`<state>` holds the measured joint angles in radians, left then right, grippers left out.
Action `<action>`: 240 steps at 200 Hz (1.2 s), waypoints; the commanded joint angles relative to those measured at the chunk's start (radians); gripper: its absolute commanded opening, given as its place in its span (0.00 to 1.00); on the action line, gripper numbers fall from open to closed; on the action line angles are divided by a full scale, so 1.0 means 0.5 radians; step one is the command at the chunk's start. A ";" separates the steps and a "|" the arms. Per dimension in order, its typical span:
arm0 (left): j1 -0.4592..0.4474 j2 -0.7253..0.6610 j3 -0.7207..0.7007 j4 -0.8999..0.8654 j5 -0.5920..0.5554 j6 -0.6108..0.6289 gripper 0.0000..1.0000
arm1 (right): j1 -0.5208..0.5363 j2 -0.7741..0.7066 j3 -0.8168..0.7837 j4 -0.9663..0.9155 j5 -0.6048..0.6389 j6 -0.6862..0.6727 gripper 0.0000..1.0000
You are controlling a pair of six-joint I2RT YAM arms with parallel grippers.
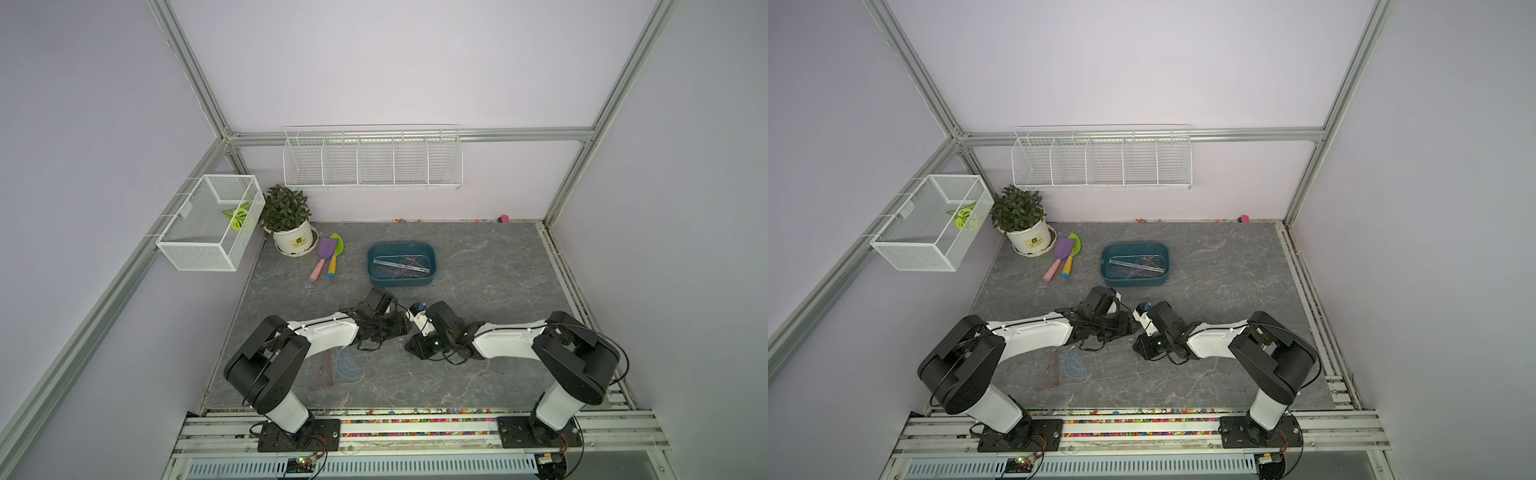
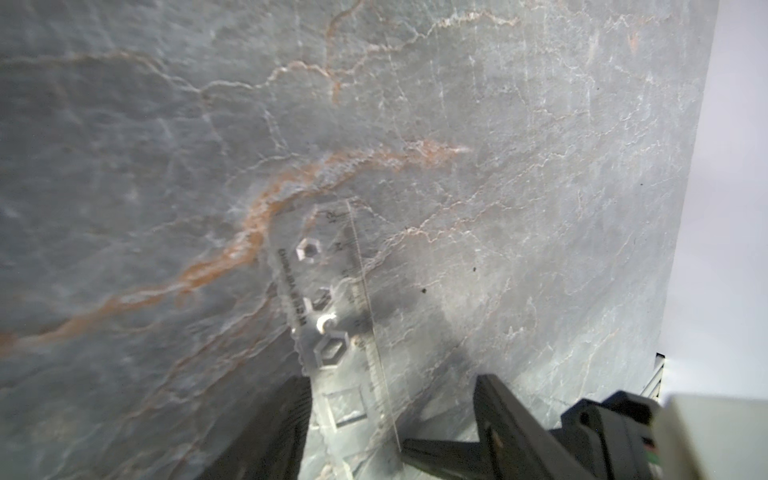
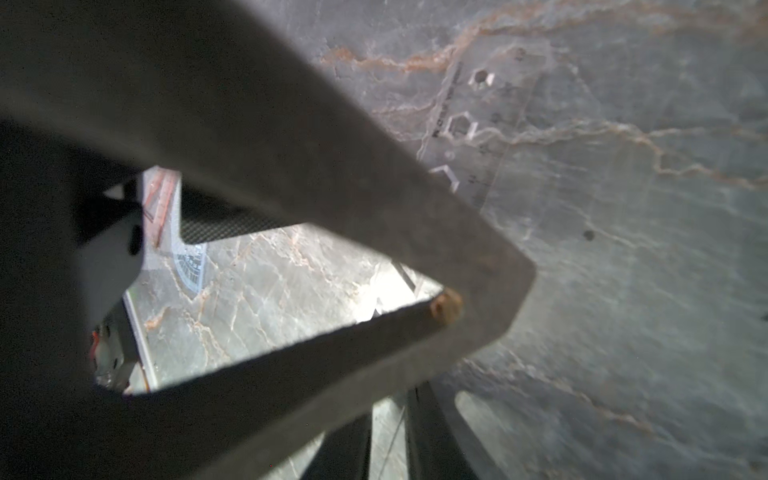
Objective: Put the scattered rulers into the storage box
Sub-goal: Adjust the ruler at the center of the board, then pick up the ruler from the center of the board.
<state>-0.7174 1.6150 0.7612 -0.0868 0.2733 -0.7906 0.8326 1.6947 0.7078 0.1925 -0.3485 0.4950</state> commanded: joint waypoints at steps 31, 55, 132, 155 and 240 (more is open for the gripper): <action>0.064 0.127 -0.064 -0.141 0.056 0.066 0.67 | -0.042 0.030 -0.059 0.098 -0.163 0.093 0.21; 0.131 0.064 -0.116 -0.153 0.058 0.079 0.66 | -0.120 -0.036 -0.099 0.122 -0.201 0.110 0.21; 0.155 -0.026 -0.204 -0.187 0.107 -0.010 0.51 | -0.161 0.051 0.048 0.194 -0.277 0.122 0.09; 0.155 -0.061 -0.246 -0.165 0.108 -0.040 0.49 | -0.161 0.085 0.048 0.220 -0.284 0.120 0.07; 0.155 -0.001 -0.274 -0.097 0.143 -0.085 0.53 | -0.161 0.167 0.039 0.241 -0.270 0.096 0.06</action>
<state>-0.6392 1.5661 0.6689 -0.0372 0.3569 -0.8223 0.7574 1.7569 0.7231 0.2916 -0.4767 0.5533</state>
